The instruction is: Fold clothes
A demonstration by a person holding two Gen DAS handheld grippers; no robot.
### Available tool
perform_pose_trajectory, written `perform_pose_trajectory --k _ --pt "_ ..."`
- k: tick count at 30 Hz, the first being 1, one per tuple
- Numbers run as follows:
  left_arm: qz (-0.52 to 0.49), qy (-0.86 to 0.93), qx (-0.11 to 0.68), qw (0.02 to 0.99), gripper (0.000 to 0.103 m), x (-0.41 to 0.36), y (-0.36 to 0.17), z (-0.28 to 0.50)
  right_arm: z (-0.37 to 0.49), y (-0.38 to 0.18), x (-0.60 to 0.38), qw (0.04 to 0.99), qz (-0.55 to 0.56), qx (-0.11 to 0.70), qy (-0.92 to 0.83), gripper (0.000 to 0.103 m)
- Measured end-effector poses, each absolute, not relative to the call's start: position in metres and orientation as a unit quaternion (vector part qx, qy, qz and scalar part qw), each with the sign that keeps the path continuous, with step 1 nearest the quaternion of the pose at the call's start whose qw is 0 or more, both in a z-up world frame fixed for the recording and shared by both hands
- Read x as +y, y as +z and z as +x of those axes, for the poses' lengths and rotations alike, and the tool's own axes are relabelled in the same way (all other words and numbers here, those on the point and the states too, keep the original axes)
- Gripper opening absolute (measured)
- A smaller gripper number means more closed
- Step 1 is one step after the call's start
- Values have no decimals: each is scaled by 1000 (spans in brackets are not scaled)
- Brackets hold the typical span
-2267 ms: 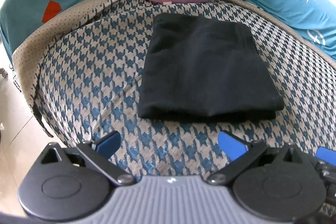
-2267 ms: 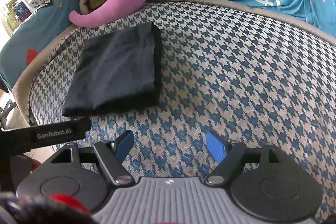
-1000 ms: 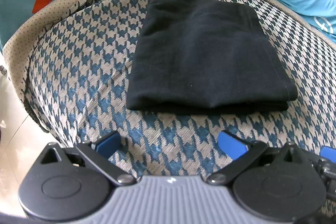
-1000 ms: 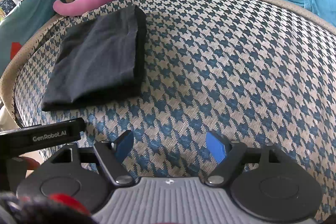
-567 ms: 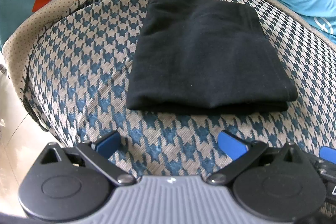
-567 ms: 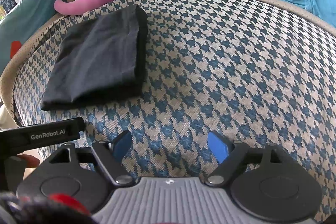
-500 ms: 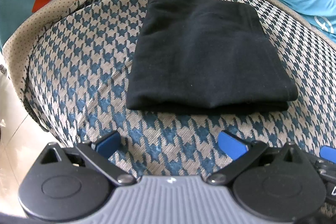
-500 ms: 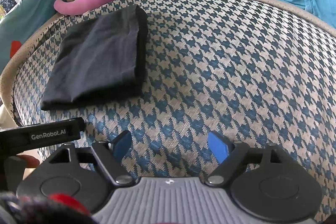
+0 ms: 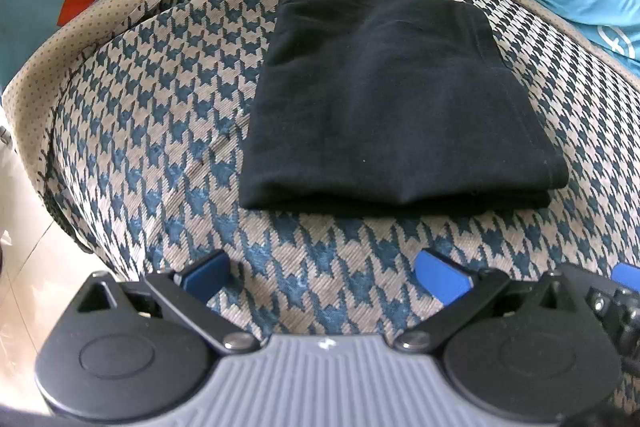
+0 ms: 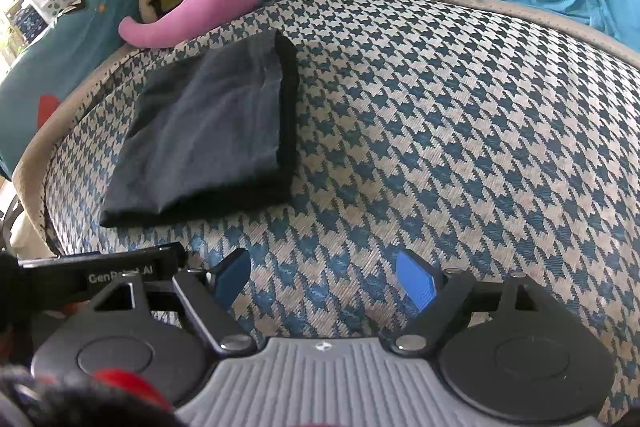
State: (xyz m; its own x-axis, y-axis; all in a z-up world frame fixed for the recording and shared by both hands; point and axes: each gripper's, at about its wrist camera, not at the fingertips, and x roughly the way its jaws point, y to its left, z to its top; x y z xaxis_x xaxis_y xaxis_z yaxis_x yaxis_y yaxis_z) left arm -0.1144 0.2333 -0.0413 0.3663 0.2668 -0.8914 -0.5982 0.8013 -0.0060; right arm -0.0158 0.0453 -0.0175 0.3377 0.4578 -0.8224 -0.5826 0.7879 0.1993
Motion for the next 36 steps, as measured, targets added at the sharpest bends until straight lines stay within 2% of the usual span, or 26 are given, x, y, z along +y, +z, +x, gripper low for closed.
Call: perform_pose_trajectory --k 18,36 --pt "-161 284 467 822 103 225 -6 -137 -24 10 50 824 -42 452 339 81" --pt "-154 281 460 828 103 220 6 -152 -36 21 49 830 -73 441 333 81"
